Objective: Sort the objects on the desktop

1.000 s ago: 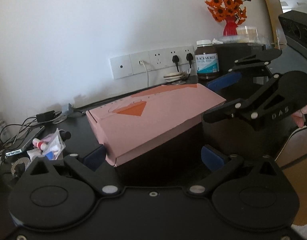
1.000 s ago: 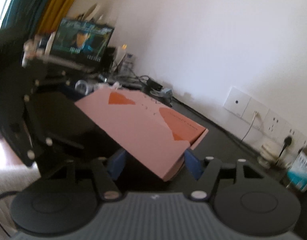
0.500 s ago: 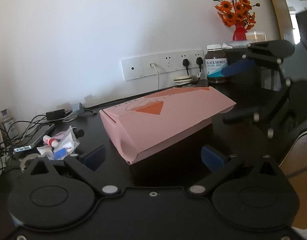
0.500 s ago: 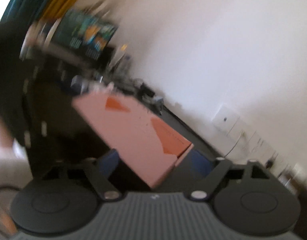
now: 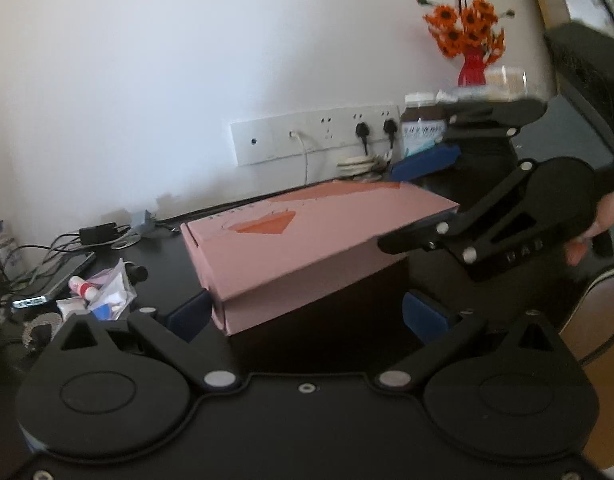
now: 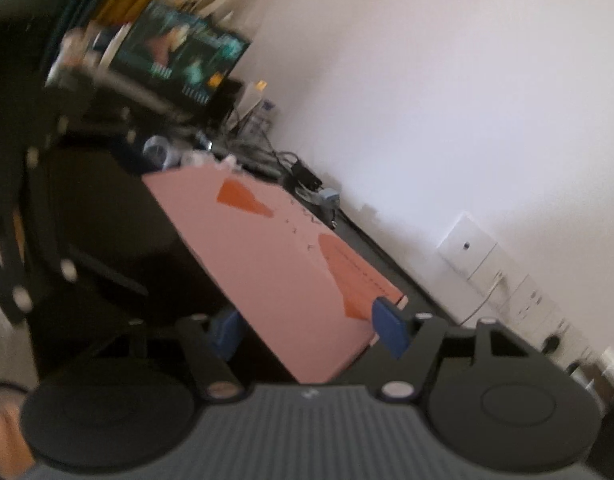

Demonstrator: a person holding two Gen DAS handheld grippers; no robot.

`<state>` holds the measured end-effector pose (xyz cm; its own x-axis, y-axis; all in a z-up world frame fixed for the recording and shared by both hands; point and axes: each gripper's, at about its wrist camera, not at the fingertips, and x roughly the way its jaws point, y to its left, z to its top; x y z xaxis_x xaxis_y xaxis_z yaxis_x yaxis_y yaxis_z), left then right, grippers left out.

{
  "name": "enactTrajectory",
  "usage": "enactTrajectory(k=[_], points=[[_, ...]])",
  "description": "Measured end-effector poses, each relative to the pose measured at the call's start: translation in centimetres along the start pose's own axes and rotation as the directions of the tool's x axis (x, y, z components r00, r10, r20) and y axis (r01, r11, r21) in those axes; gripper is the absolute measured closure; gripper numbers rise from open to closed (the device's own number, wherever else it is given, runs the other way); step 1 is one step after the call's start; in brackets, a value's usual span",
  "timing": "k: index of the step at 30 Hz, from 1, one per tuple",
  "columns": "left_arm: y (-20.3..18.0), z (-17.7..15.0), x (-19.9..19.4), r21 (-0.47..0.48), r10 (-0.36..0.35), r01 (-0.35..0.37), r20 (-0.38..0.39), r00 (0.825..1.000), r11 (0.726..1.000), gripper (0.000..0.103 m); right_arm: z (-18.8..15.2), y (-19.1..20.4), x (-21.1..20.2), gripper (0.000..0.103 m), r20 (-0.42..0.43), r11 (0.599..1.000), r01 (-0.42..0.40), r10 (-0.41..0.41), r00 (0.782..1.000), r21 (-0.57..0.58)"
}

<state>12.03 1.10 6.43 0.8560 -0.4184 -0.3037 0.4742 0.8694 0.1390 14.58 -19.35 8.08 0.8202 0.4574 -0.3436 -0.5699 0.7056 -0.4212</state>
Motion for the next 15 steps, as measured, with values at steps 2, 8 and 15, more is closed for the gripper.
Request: enactTrajectory(k=[2,8,15], points=[[0.1,0.4,-0.3,-0.004,0.000,0.000,0.010,1.000,1.000,0.000,0.3,-0.8,-0.1,0.035,0.011,0.997,-0.024,0.024,1.000,0.077],[0.2,0.6,-0.1,-0.002,0.006,-0.006,0.003,1.000,1.000,0.000,1.0,-2.3,-0.3,0.035,0.032,0.975,-0.064,0.059,0.998,0.213],[0.4,-0.1,1.2,-0.006,0.004,-0.004,-0.056,0.998,1.000,0.000,0.2,0.5,0.1,0.035,-0.024,0.999,-0.012,0.014,1.000,0.052]])
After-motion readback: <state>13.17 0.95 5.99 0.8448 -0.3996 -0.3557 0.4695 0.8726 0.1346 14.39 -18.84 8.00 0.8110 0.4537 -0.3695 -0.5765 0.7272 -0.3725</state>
